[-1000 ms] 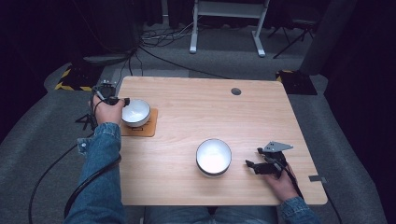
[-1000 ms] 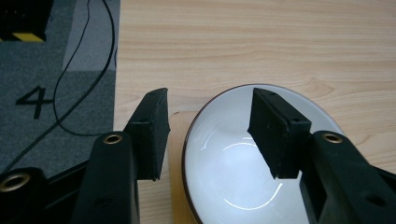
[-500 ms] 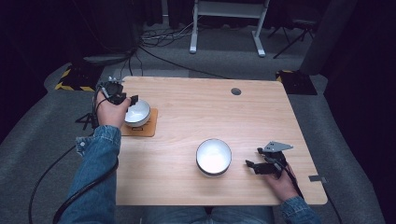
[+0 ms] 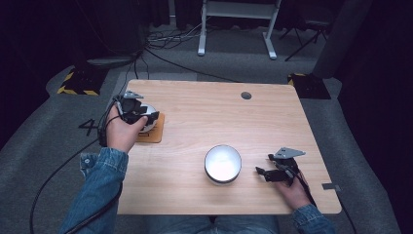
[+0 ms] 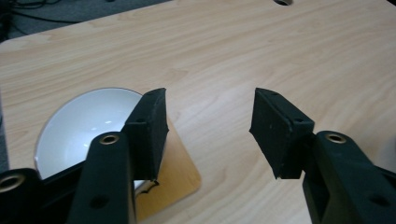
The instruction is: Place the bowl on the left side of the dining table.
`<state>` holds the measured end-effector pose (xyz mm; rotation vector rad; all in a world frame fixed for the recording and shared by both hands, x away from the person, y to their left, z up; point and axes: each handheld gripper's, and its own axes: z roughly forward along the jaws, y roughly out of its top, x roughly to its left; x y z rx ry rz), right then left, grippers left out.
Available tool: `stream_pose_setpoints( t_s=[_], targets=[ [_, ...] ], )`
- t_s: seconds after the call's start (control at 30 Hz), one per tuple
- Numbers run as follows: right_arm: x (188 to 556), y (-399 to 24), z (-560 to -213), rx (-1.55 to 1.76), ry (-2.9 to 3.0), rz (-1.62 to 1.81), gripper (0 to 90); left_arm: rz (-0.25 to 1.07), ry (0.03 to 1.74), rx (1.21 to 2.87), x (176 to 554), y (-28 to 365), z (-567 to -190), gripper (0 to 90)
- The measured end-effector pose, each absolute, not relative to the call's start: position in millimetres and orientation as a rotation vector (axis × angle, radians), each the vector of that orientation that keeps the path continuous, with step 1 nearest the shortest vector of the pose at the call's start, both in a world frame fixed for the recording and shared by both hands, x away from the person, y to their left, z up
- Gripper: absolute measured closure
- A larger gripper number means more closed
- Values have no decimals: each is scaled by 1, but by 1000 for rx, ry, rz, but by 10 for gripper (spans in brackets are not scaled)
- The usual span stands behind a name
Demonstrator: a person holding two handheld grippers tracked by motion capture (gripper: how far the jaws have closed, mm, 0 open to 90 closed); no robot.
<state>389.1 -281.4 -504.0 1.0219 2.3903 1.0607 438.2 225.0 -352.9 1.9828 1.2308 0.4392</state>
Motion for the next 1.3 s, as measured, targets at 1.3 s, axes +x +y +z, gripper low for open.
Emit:
stream_pose_setpoints(
  t_s=[1.3],
  targets=[
    [389, -283, -504, 994, 2395, 1047, 200, 341, 919, 2154, 353, 193, -389, 426]
  ],
)
